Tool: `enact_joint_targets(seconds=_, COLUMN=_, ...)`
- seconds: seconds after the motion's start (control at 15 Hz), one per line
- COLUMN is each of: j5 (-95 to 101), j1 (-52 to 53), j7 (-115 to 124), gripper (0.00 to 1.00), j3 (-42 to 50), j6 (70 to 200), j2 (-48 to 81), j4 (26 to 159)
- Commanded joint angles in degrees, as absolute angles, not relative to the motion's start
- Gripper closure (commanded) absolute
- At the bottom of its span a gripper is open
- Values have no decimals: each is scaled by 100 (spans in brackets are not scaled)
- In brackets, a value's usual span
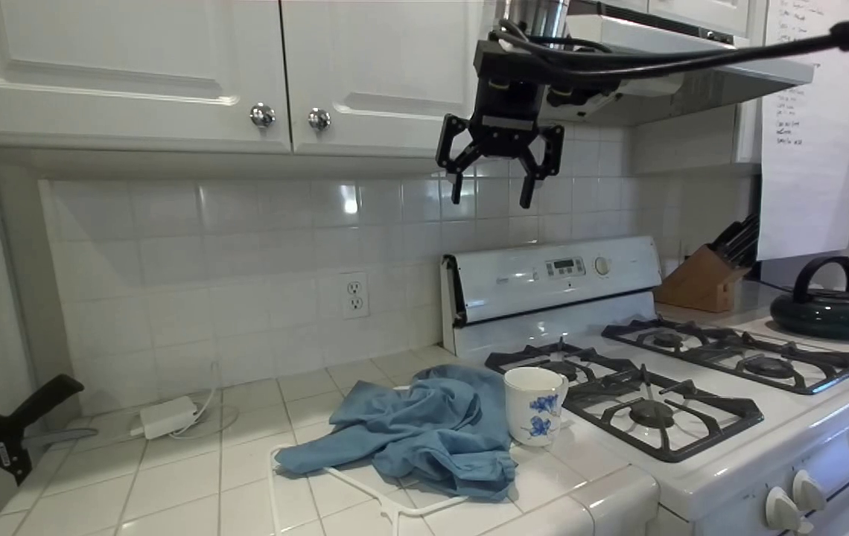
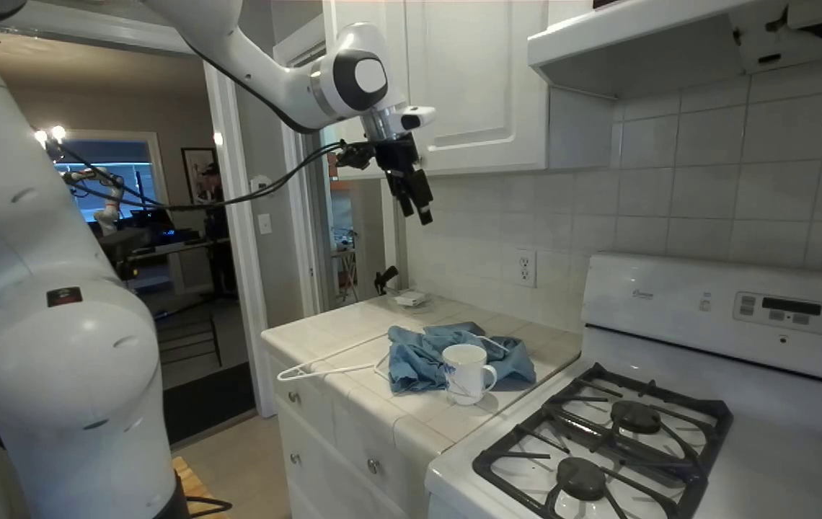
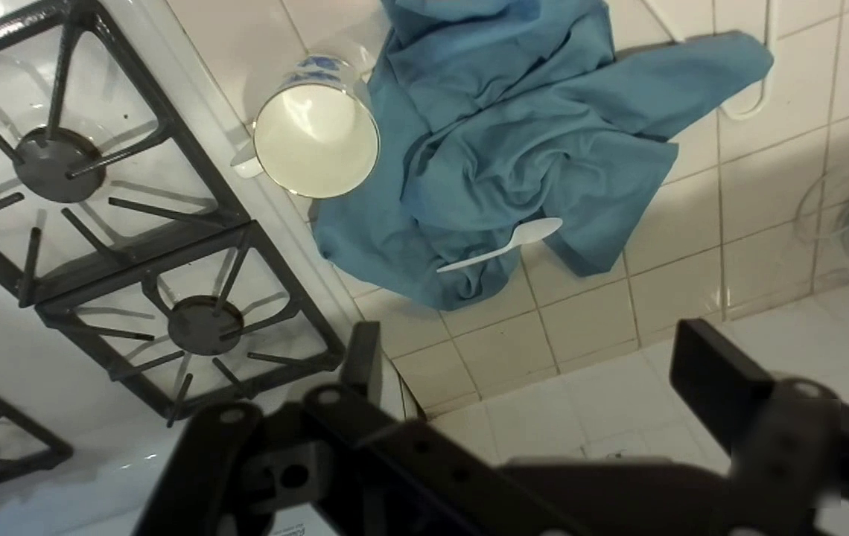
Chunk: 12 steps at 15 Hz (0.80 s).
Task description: Put the white spoon in the mug.
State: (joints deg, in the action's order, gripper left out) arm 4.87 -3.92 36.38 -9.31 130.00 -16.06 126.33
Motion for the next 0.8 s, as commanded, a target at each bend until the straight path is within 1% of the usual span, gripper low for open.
enact_joint_targets(seconds=0.0, j5=588, j1=-421, j7=3988, gripper=0, j3=-854, j6=13265, j2=-1231, j4=12323)
enact_joint_targets(seconds=0.47, j5=198, j1=-377, j7=4176, gripper=0, j3=-433, j6=13868, j2=-601, j4=12177)
enact_joint_targets(seconds=0.53, j5=407, j1=-346, j7=4131, gripper=0, j3=-456, j6=13683, j2=-848, j4=12330)
enact_joint_targets(seconds=0.73, j5=401, j1=-340, j7=4111, gripper=0, j3=-405, j6=13716, j2=-770, j4=12330)
